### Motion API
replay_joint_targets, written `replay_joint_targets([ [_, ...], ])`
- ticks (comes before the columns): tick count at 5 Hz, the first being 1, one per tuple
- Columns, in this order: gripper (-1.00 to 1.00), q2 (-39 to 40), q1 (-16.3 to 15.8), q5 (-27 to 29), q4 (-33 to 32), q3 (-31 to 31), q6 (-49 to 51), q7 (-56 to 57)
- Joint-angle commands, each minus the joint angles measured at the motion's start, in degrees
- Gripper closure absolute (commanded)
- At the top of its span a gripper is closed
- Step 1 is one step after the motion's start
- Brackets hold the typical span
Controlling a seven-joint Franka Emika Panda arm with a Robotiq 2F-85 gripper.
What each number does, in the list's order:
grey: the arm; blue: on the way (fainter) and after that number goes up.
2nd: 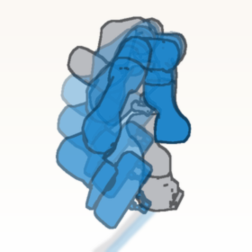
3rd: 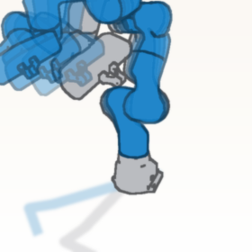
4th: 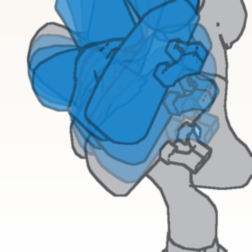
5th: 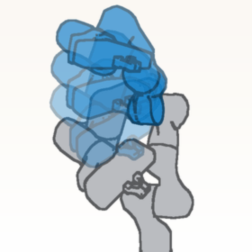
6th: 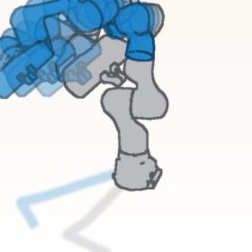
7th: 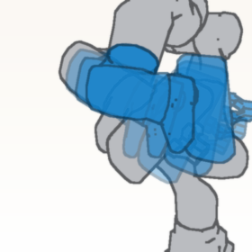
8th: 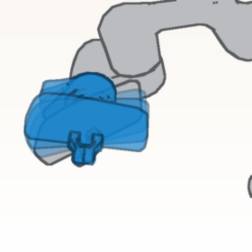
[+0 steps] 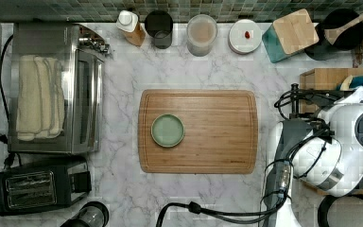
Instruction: Open the drawer.
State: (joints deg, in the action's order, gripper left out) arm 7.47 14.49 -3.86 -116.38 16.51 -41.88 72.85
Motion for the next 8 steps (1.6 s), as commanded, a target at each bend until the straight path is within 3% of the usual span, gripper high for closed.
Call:
replay_joint_targets([
  [1, -1.0, -0.37, 1.41, 2.9, -6.19, 0.5, -6.24, 6.15],
  [2, -1.0, -2.18, 0.05, 2.71, -7.86, 0.55, -4.79, 2.21],
  [3, -1.0, -2.82, -0.84, -0.89, -8.9, 0.89, -5.18, -1.6],
  [5, -1.0, 2.83, 1.32, 2.87, -10.27, 0.72, -16.33, 5.05],
  [7, -1.0, 1.68, -0.08, 8.51, -15.36, -0.64, -19.02, 0.49],
  [8, -1.0, 2.28, -1.56, 6.28, -16.17, 0.6, -19.97, -3.87],
])
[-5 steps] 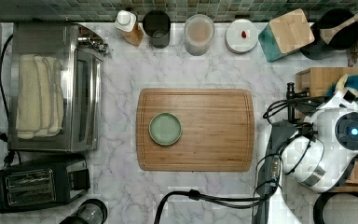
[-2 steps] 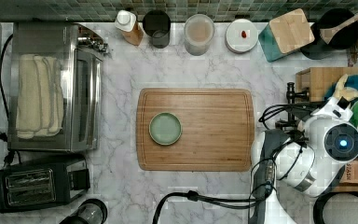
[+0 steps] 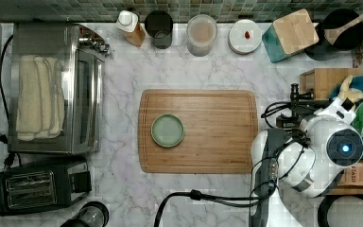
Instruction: Open the drawer.
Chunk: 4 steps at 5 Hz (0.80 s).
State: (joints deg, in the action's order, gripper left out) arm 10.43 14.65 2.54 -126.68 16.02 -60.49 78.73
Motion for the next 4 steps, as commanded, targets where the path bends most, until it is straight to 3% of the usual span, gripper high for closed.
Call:
replay_joint_targets([
  [1, -1.0, -0.58, -1.45, -2.05, -7.35, 1.91, -2.05, -11.48],
  [4, -1.0, 1.89, 0.36, -10.65, -8.84, 4.77, -13.32, -11.32],
])
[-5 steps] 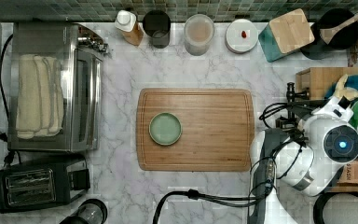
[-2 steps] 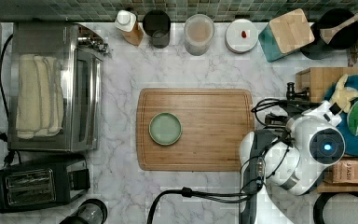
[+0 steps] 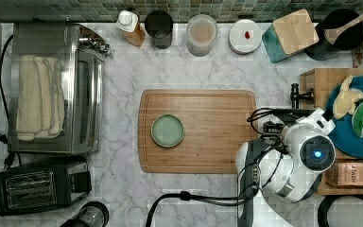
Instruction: Open the drawer.
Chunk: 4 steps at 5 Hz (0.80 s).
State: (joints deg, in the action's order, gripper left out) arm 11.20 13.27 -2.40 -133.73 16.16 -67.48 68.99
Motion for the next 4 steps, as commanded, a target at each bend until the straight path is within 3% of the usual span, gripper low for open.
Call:
replay_joint_targets([
  [1, -1.0, 1.75, 2.97, 0.29, 2.63, 2.34, 4.43, 4.21],
  [2, -1.0, 3.74, 5.35, 8.27, 2.26, -1.61, 1.7, 10.13],
  [3, -1.0, 4.98, 5.27, 12.03, 2.39, -3.17, -1.75, 10.75],
  [4, -1.0, 4.31, 4.82, 11.74, 3.24, -3.65, -0.6, 10.89],
])
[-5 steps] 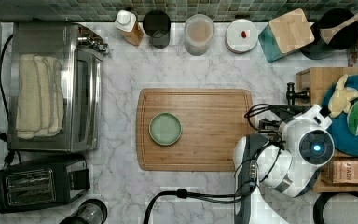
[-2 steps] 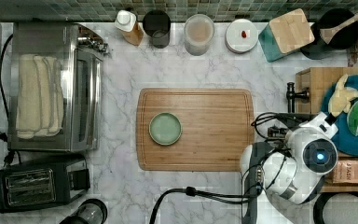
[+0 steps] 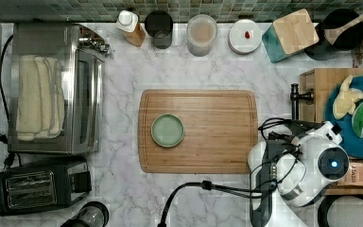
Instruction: Open the drawer.
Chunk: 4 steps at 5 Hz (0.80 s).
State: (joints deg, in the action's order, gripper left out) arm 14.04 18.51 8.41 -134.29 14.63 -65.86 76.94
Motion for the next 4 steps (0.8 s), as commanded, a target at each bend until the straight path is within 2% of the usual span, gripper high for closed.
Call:
replay_joint_targets([
  [1, -1.0, -1.1, -2.05, 0.28, 4.55, -3.13, 3.21, 0.45],
  [2, -1.0, -2.78, -3.41, 3.68, 3.23, -5.7, 4.77, 2.47],
  [3, -1.0, -5.01, -6.59, 3.81, -0.69, -8.07, 1.63, -2.1],
  [4, -1.0, -7.71, -11.63, -0.54, -3.23, -9.68, 1.51, -10.94],
])
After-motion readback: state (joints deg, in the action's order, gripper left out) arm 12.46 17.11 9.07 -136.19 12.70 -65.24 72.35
